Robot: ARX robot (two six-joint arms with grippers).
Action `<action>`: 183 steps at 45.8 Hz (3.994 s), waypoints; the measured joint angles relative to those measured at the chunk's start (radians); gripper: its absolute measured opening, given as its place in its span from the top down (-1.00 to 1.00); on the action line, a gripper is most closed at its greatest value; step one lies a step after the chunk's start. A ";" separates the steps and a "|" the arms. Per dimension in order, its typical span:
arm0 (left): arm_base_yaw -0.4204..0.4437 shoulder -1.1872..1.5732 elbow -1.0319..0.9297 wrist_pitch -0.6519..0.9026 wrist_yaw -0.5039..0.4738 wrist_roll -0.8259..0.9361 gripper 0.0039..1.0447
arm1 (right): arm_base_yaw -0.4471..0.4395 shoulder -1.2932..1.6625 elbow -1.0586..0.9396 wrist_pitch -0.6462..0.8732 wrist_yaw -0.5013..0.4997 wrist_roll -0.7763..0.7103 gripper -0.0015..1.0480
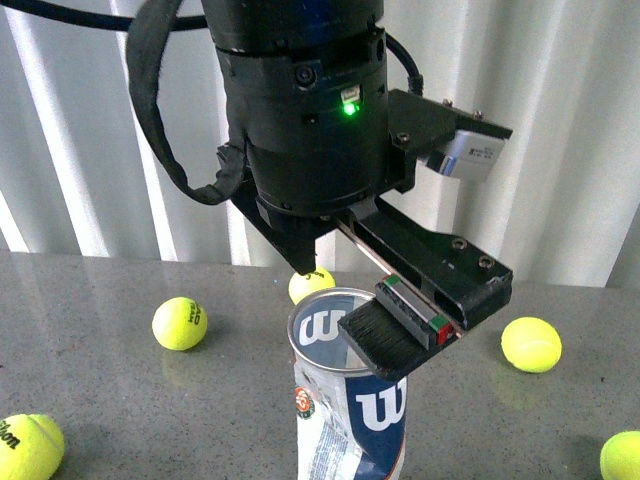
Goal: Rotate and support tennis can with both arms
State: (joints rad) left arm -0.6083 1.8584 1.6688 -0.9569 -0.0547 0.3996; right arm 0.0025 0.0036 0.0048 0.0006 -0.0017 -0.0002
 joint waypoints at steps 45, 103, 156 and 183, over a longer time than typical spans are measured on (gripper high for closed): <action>0.119 -0.531 -0.824 1.355 -0.384 -0.456 -0.24 | 0.000 0.000 0.000 0.000 0.003 0.000 -0.87; 0.606 -1.366 -1.631 1.406 0.051 -0.407 0.93 | 0.000 0.000 0.000 0.000 0.000 0.000 -0.87; 0.606 -1.854 -1.644 0.958 0.055 -0.405 0.93 | 0.000 0.000 0.000 0.000 0.000 0.000 -0.87; 0.606 -1.854 -1.644 0.958 0.055 -0.404 -0.89 | 0.000 0.000 0.000 0.000 0.000 0.000 -0.87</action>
State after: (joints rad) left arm -0.0025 0.0040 0.0246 0.0006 -0.0002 -0.0040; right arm 0.0025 0.0036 0.0048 0.0006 -0.0017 -0.0002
